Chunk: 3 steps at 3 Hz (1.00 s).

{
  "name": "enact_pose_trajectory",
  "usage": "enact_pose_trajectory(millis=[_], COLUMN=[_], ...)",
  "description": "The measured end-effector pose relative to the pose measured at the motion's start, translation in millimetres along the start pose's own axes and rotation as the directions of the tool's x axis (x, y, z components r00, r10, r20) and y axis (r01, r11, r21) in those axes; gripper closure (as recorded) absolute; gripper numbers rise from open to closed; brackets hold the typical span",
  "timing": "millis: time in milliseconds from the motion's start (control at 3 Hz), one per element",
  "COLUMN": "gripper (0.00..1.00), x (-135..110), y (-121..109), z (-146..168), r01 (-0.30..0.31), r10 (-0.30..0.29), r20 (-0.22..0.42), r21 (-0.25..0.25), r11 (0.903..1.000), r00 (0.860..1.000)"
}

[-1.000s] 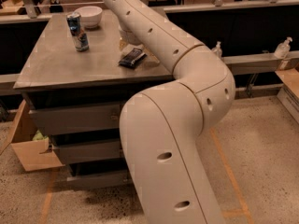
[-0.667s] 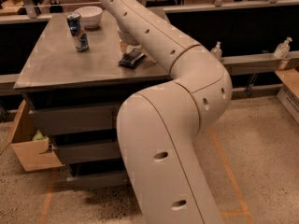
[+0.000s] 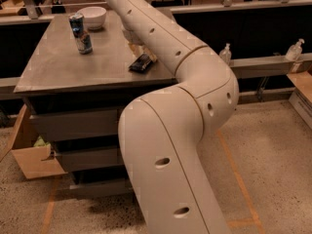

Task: Pick rxbar blueberry

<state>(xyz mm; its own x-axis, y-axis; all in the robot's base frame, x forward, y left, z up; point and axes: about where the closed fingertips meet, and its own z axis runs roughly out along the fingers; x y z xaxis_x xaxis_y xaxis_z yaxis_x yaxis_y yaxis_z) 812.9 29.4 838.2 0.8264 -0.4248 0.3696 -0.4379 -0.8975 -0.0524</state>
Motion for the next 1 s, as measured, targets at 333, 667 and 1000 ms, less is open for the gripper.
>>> enact_pose_trajectory(millis=[333, 667, 1000], gripper=[1.0, 1.0, 1.0], x=[0, -3, -3], y=[0, 23, 57], z=[-1, -18, -62], r01=[0.0, -0.112, -0.315], r10=[0.0, 0.107, 0.269], r20=[0.0, 0.087, 0.246], r21=[0.0, 0.054, 0.17], r11=[1.0, 0.9923, 0.9337], r00=[1.0, 0.99, 0.931])
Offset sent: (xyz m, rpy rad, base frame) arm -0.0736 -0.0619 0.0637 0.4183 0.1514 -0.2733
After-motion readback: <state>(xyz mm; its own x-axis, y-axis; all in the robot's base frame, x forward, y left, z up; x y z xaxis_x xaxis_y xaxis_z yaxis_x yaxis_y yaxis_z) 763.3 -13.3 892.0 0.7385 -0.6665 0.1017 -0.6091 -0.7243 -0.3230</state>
